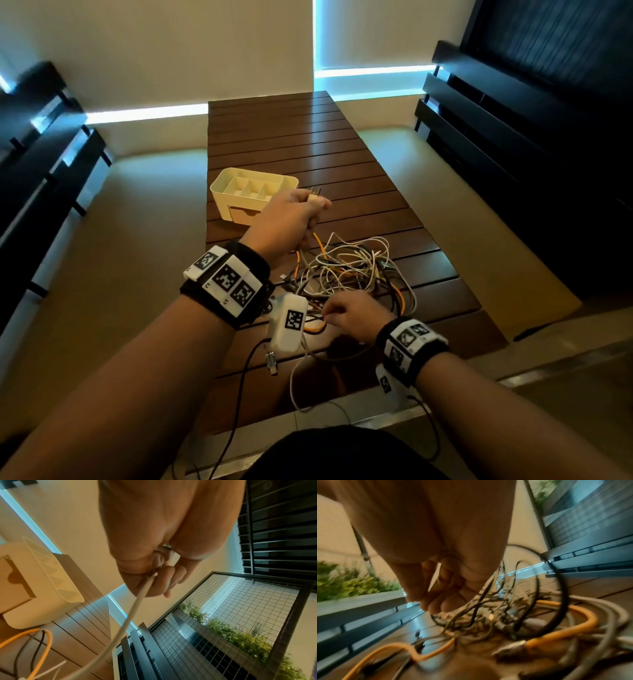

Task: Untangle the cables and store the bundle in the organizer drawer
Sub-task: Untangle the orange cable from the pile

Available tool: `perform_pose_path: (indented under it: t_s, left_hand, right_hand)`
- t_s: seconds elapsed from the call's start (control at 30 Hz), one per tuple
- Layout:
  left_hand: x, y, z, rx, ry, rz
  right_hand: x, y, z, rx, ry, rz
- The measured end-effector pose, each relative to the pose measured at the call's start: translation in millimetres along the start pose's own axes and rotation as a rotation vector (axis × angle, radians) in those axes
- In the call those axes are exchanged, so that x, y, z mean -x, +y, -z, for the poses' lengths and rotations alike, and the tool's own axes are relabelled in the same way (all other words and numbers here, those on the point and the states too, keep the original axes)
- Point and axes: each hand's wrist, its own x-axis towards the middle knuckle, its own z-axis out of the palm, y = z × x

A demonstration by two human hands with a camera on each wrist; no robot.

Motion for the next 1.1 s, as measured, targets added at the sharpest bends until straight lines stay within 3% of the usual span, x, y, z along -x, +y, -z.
perform_pose_path:
  t_s: [0.3, 0.47, 0.53, 0.63, 0.87, 1.1]
  left_hand:
    - [10, -4, 35, -0.106, 0.049, 0.059]
    - [10, -17, 55, -0.125, 0.051, 0.105]
    - [7, -20, 59, -0.123, 0.046, 0.104]
    - [1, -19, 59, -0.114, 0.032, 0.077]
    - [-17, -15, 43, 0.016, 0.123, -0.062]
    - [-30, -1, 28, 0.278, 0.117, -0.063]
  right_hand:
    - [-48, -38, -75, -0.01, -0.122, 0.135]
    - [-62, -42, -91, 0.359, -0.193, 0.268]
    - [-65, -41, -92, 0.477, -0.125, 0.307]
    - [-71, -38, -85, 0.453, 0.028, 0.315]
    - [-72, -47, 13, -0.363, 0.492, -0.011]
    - [-40, -73, 86, -0.568, 0.714, 0.097]
